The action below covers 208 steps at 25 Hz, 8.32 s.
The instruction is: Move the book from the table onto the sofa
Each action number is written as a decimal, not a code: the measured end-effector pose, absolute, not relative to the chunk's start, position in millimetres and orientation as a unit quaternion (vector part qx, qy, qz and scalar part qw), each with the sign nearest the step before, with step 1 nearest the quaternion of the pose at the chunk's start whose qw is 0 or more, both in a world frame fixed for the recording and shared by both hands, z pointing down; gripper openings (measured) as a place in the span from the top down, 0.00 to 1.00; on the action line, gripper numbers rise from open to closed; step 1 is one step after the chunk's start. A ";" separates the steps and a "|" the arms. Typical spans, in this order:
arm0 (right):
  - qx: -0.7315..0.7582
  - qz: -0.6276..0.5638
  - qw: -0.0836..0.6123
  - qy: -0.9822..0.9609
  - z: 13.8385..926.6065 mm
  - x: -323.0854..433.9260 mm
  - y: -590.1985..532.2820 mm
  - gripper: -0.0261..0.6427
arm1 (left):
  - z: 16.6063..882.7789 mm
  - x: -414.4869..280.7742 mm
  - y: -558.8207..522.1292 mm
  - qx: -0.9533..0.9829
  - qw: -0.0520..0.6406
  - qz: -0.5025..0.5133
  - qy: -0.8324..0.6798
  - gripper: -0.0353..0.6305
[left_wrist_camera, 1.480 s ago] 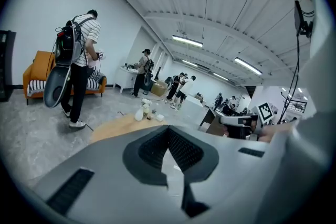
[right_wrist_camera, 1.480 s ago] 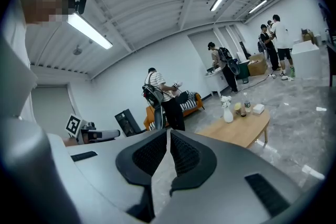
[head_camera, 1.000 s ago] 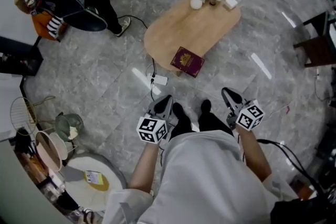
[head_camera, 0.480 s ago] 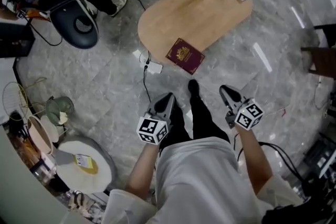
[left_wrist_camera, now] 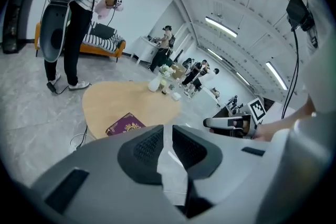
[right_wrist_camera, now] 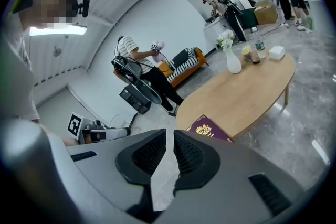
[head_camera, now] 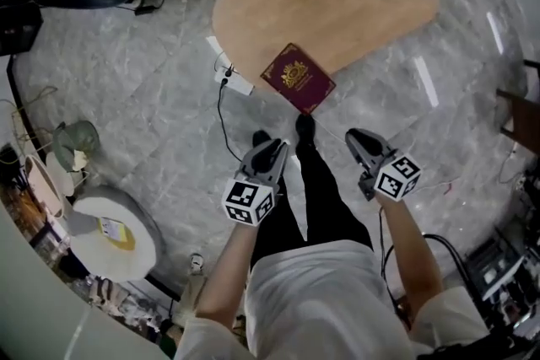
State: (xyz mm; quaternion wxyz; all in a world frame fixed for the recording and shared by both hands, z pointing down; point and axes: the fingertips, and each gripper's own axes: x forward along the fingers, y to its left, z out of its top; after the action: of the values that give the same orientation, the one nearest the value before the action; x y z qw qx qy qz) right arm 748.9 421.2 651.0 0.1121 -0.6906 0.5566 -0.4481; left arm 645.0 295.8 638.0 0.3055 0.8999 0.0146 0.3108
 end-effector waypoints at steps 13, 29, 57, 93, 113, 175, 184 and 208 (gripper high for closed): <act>-0.638 -0.548 0.133 0.524 810.4 767.3 407.7 0.73 | 823.7 669.2 311.8 0.829 0.406 0.381 -0.046 0.74; -0.574 -0.637 0.204 0.472 944.6 770.9 403.0 0.52 | 955.2 690.7 335.0 0.746 0.548 0.374 -0.058 0.44; -0.484 -0.657 0.272 0.509 905.4 739.6 354.3 0.47 | 896.3 711.1 327.9 0.696 0.678 0.230 0.056 0.61; -0.284 -0.573 0.178 0.748 494.6 513.5 193.1 0.55 | 485.9 476.6 187.9 0.802 0.592 -0.005 -0.082 0.61; -0.149 -0.543 0.097 0.820 432.3 283.5 81.5 0.55 | 422.2 247.5 87.8 0.818 0.529 -0.107 -0.196 0.61; 0.317 -0.505 -0.150 0.788 410.5 -141.7 -103.8 0.59 | 400.8 -155.4 -70.9 0.629 0.390 -0.348 -0.575 0.61; 0.299 -0.514 -0.152 0.790 410.8 -252.5 -113.6 0.59 | 399.3 -267.0 -82.3 0.640 0.393 -0.359 -0.554 0.61; 0.273 -0.557 -0.180 0.763 471.2 -462.7 -142.1 0.60 | 461.1 -478.8 -111.3 0.613 0.443 -0.377 -0.535 0.61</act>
State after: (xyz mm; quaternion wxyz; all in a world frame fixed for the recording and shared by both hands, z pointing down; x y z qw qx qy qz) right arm -462.7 -142.1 471.2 -0.1798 0.2732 0.7634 -0.5569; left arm -478.8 -111.3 461.1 0.4433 0.6128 -0.5348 -0.3766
